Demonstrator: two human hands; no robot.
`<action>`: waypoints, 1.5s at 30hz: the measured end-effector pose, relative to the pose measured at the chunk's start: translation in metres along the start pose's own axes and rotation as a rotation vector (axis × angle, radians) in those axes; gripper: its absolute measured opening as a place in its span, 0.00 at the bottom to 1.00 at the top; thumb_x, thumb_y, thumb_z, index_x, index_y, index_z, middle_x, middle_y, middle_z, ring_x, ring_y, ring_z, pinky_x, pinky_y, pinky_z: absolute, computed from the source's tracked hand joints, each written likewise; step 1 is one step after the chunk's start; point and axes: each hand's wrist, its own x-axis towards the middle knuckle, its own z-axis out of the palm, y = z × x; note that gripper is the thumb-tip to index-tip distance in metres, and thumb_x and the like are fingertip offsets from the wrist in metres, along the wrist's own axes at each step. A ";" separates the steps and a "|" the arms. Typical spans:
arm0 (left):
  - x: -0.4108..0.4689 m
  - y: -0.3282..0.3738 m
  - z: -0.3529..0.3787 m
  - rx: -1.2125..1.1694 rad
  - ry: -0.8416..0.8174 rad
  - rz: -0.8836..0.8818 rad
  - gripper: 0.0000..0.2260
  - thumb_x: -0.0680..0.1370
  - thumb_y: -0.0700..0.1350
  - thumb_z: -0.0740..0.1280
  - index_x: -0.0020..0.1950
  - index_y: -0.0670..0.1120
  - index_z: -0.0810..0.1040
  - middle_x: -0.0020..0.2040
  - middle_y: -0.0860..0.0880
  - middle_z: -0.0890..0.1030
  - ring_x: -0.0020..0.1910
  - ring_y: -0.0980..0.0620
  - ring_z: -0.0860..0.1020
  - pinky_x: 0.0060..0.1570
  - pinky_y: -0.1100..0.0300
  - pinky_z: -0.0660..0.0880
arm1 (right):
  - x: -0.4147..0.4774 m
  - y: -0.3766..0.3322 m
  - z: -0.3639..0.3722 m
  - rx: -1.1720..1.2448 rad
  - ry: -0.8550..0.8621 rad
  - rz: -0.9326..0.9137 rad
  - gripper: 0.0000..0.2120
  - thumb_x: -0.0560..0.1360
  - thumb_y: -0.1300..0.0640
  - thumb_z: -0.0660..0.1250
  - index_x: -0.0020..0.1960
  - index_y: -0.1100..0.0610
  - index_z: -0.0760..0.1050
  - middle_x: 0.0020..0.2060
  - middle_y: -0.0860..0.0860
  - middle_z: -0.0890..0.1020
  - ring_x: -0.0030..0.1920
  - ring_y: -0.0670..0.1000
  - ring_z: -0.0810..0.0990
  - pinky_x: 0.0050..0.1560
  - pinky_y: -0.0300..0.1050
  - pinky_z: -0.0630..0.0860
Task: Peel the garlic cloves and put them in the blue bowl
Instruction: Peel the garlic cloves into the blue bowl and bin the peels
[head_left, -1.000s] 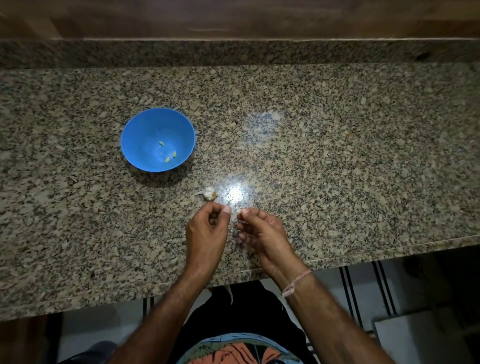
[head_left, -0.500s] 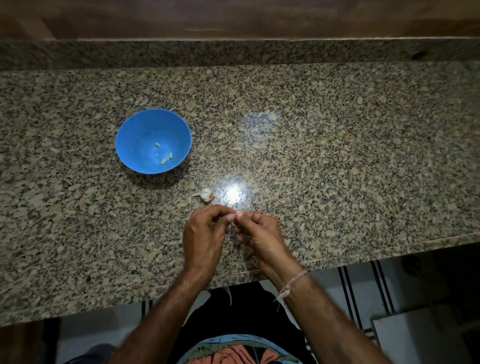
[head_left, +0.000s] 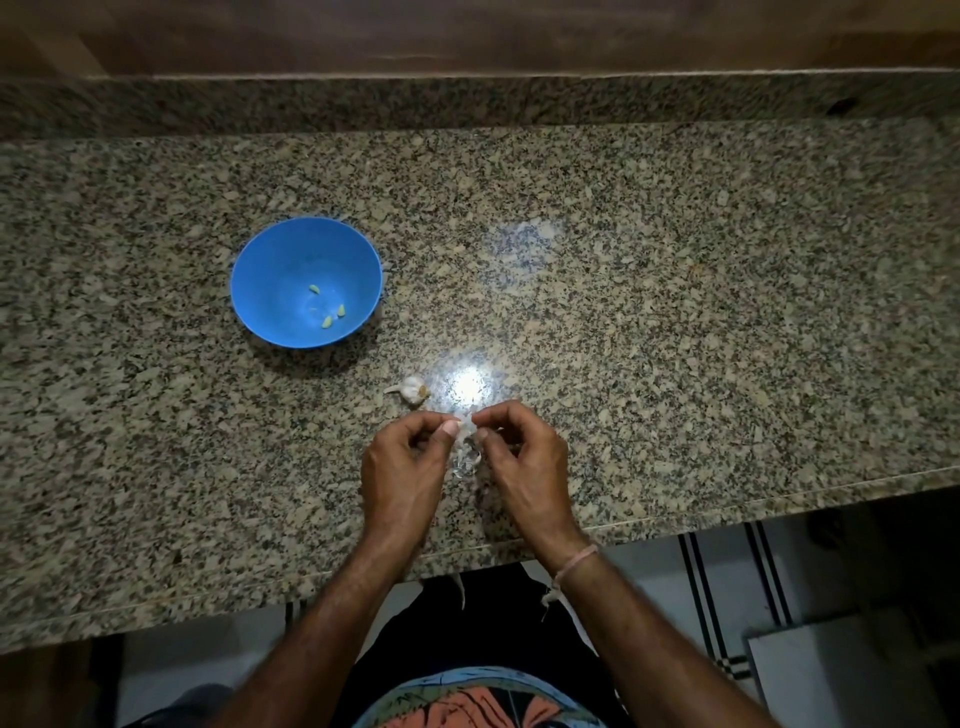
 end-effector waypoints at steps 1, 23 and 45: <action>0.002 -0.003 -0.004 0.033 0.029 -0.001 0.05 0.80 0.51 0.73 0.53 0.53 0.86 0.44 0.57 0.86 0.46 0.57 0.84 0.47 0.53 0.83 | 0.001 0.004 -0.001 -0.058 0.013 -0.013 0.07 0.80 0.64 0.71 0.57 0.56 0.82 0.52 0.46 0.84 0.49 0.44 0.84 0.48 0.41 0.84; -0.046 -0.033 -0.012 0.267 0.276 0.091 0.09 0.81 0.43 0.71 0.59 0.54 0.79 0.57 0.57 0.77 0.48 0.60 0.79 0.43 0.59 0.77 | 0.023 0.024 0.014 -0.465 -0.340 -0.422 0.09 0.78 0.67 0.71 0.49 0.53 0.78 0.48 0.45 0.75 0.50 0.50 0.76 0.46 0.49 0.79; -0.020 0.023 0.060 -1.468 0.316 -0.698 0.17 0.87 0.52 0.58 0.46 0.44 0.78 0.41 0.45 0.80 0.36 0.53 0.77 0.37 0.62 0.77 | 0.029 -0.038 -0.035 -0.081 -0.622 -0.209 0.06 0.77 0.68 0.74 0.50 0.59 0.85 0.45 0.49 0.88 0.45 0.46 0.88 0.46 0.42 0.85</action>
